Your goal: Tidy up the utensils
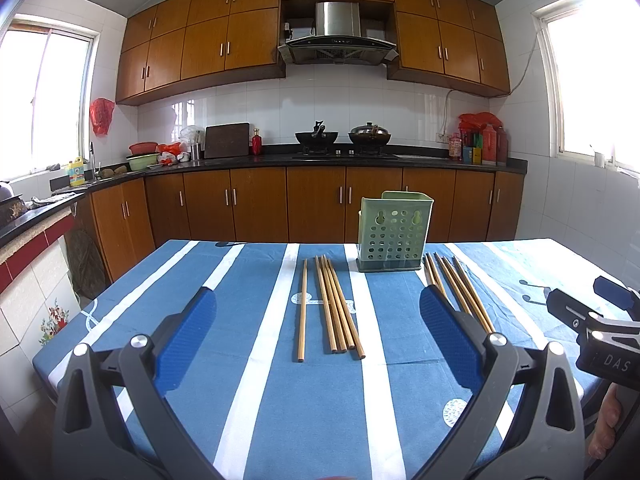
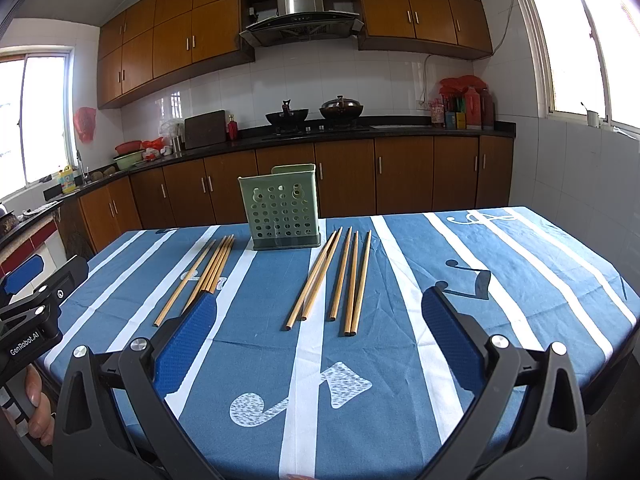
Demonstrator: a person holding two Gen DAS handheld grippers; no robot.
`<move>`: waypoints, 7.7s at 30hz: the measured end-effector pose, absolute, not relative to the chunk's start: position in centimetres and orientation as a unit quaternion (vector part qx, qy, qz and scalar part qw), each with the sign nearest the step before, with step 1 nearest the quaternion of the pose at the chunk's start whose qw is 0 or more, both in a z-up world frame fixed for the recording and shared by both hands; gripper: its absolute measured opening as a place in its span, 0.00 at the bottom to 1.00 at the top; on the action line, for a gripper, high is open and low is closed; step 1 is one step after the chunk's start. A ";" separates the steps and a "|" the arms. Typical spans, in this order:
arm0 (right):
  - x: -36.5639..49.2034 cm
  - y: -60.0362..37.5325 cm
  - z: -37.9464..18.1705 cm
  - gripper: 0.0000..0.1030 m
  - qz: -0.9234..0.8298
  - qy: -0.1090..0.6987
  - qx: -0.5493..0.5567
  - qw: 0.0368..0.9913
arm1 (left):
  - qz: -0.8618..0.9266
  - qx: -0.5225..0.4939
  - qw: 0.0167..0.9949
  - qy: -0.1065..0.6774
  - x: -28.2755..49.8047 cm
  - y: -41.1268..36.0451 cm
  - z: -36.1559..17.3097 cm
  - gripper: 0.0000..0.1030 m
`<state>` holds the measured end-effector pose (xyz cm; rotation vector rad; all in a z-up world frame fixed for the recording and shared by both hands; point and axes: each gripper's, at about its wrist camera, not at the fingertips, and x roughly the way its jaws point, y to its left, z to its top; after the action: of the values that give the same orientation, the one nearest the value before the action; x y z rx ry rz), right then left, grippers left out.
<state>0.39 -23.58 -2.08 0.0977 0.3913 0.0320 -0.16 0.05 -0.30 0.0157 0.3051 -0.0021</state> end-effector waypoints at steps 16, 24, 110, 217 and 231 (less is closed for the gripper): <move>0.4 -23.6 -2.1 0.98 0.016 0.194 0.049 0.980 | -0.001 0.008 0.988 0.152 -0.1 0.1 -0.5 0.96; 0.3 -23.7 -2.0 0.98 0.016 0.194 0.050 0.980 | -0.001 0.008 0.988 0.152 -0.1 0.1 -0.6 0.96; 20.6 -33.2 -11.2 0.08 -0.053 0.436 0.132 0.889 | -0.015 -0.001 0.895 0.447 24.9 6.3 -10.7 0.10; 20.6 -30.0 -6.9 0.24 0.019 0.403 0.092 0.911 | -0.024 -0.054 0.946 0.320 21.4 5.4 1.1 0.40; 20.6 -29.6 -11.0 0.07 -0.045 0.441 0.077 0.893 | -0.051 -0.061 0.907 0.414 21.1 4.7 -7.3 0.39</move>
<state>20.65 -29.55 -10.97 0.1601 0.9148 -0.0936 21.11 4.67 -7.26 -0.1259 0.8540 -0.1059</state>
